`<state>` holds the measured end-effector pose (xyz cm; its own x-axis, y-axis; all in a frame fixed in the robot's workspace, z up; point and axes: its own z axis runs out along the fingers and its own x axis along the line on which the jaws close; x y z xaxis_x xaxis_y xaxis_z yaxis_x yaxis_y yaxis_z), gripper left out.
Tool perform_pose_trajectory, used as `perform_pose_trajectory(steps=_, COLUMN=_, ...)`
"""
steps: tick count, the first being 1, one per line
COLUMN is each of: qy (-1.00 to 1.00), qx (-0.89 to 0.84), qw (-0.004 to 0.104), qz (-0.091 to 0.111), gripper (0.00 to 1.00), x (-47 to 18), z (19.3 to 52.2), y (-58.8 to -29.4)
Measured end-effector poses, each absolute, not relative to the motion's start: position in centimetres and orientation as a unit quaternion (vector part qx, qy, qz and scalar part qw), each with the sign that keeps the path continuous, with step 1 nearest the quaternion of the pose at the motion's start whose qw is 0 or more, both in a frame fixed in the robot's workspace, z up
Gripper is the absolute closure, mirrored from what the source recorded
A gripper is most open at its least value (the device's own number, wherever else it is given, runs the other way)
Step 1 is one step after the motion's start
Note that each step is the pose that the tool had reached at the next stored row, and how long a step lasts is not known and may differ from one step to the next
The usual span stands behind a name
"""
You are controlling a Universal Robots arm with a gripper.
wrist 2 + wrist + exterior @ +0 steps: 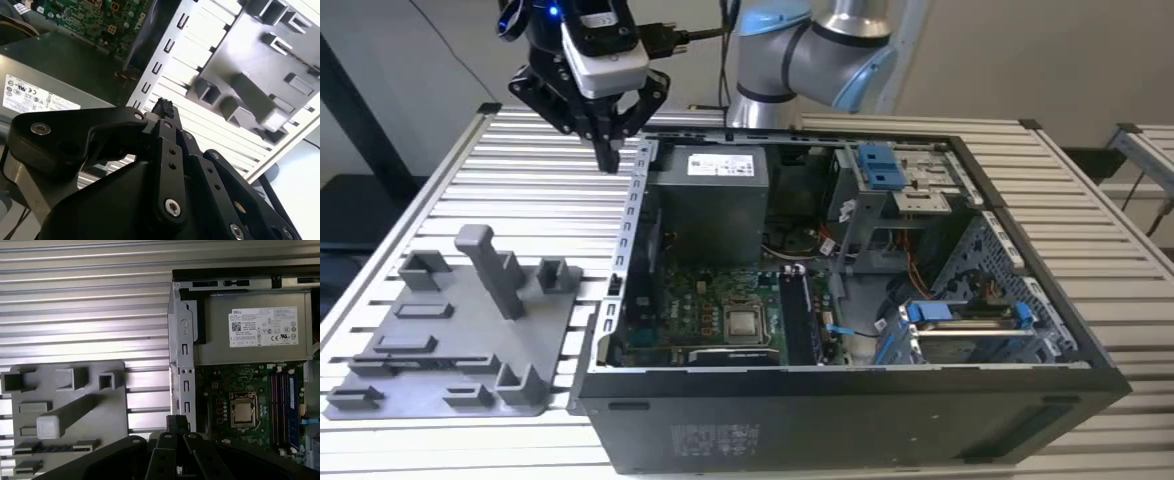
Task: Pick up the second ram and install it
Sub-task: 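Reach for the second ram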
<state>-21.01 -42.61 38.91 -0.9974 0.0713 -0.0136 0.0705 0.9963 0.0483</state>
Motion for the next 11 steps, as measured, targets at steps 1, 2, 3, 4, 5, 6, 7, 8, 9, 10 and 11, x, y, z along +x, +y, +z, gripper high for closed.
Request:
perform_pose_trajectory(steps=1, qy=0.999, qx=0.036, qw=0.007, qz=0.024, gripper=0.89, x=-21.1, z=38.9, y=-42.7)
perform_pose_trajectory(steps=2, qy=0.999, qx=0.035, qw=0.007, qz=0.024, gripper=0.89, x=-21.3, z=38.9, y=-42.8)
perform_pose_trajectory(steps=3, qy=0.999, qx=0.036, qw=0.007, qz=0.024, gripper=0.89, x=-21.4, z=38.9, y=-42.8)
perform_pose_trajectory(steps=4, qy=0.999, qx=0.036, qw=0.007, qz=0.024, gripper=0.89, x=-21.6, z=38.9, y=-42.9)
perform_pose_trajectory(steps=5, qy=0.999, qx=0.035, qw=0.007, qz=0.024, gripper=0.89, x=-21.7, z=38.9, y=-42.9)
perform_pose_trajectory(steps=6, qy=0.999, qx=0.036, qw=0.007, qz=0.024, gripper=0.89, x=-21.9, z=38.9, y=-43.0)
perform_pose_trajectory(steps=7, qy=0.999, qx=0.035, qw=0.007, qz=0.024, gripper=0.89, x=-22.0, z=38.8, y=-43.1)
perform_pose_trajectory(steps=8, qy=0.999, qx=0.036, qw=0.006, qz=0.024, gripper=0.89, x=-22.2, z=38.8, y=-43.1)
perform_pose_trajectory(steps=9, qy=0.999, qx=0.035, qw=0.006, qz=0.024, gripper=0.89, x=-22.4, z=38.8, y=-43.2)
perform_pose_trajectory(steps=10, qy=0.999, qx=0.035, qw=0.006, qz=0.024, gripper=0.89, x=-22.6, z=38.8, y=-43.3)
perform_pose_trajectory(steps=11, qy=0.999, qx=0.035, qw=0.006, qz=0.024, gripper=0.89, x=-22.8, z=38.8, y=-43.4)
